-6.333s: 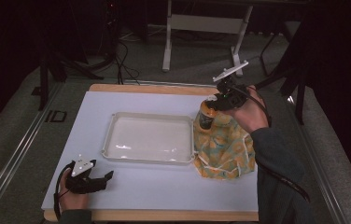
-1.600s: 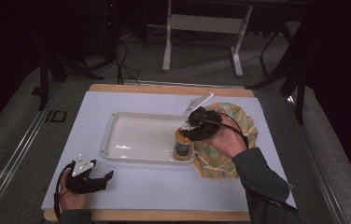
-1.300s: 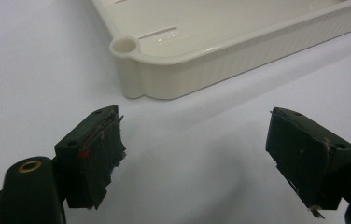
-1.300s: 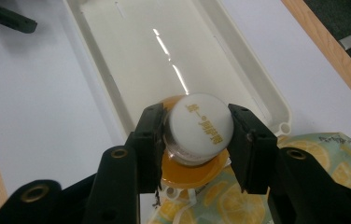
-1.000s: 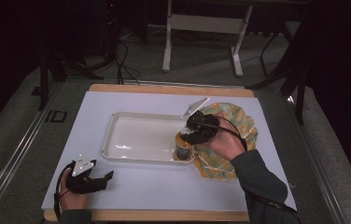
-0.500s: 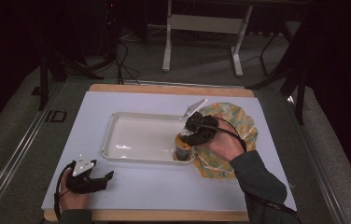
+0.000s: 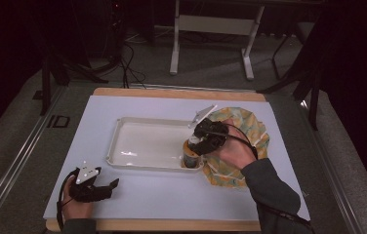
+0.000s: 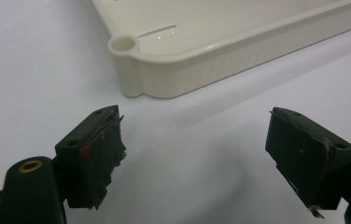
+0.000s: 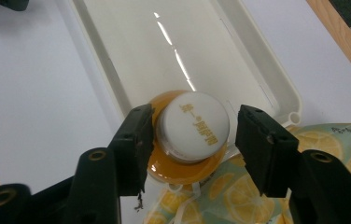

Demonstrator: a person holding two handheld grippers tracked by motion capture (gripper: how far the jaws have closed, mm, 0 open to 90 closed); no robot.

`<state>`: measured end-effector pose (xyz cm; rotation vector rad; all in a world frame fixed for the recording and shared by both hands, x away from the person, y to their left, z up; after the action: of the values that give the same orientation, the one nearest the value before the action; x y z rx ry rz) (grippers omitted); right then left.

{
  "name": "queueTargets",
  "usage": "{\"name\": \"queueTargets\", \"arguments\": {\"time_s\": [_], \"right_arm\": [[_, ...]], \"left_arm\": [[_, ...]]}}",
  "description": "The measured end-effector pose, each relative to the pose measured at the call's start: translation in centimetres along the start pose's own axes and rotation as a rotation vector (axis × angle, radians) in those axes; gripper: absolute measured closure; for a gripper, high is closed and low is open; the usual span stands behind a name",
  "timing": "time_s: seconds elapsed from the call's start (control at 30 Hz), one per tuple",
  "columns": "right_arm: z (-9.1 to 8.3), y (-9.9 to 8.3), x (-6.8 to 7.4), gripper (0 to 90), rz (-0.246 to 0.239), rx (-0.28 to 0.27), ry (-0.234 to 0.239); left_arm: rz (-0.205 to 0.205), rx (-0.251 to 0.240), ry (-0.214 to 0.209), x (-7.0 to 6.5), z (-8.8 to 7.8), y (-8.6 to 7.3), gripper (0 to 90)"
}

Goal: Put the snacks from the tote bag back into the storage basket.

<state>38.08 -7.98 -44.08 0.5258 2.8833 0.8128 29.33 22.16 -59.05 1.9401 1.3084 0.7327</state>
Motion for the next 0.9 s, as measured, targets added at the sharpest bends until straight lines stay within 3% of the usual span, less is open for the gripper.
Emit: {"name": "queueTargets", "arguments": {"time_s": [0.3, 0.9], "right_arm": [[-0.21, 0.22, 0.2, 39.5, -0.003, -0.01, -0.004], [-0.82, -0.64, 0.09, 37.2, -0.011, -0.009, -0.006]], "left_arm": [[0.001, 0.0, 0.0, 0.0, -0.01, 0.0, 18.9], [-0.001, 0.007, 0.011, 0.01, 0.1, -0.02, 18.8]]}}
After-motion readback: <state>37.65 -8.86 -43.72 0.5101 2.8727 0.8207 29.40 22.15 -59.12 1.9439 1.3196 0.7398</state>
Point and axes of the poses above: each handheld gripper's, and its own axes: z roughly forward along the jaws, y roughly out of its top, x roughly to its left, the point moved 8 cm from there along z, roughly forward along the jaws, and after that the axes turned 10 degrees about y, right-handed, at the moved point
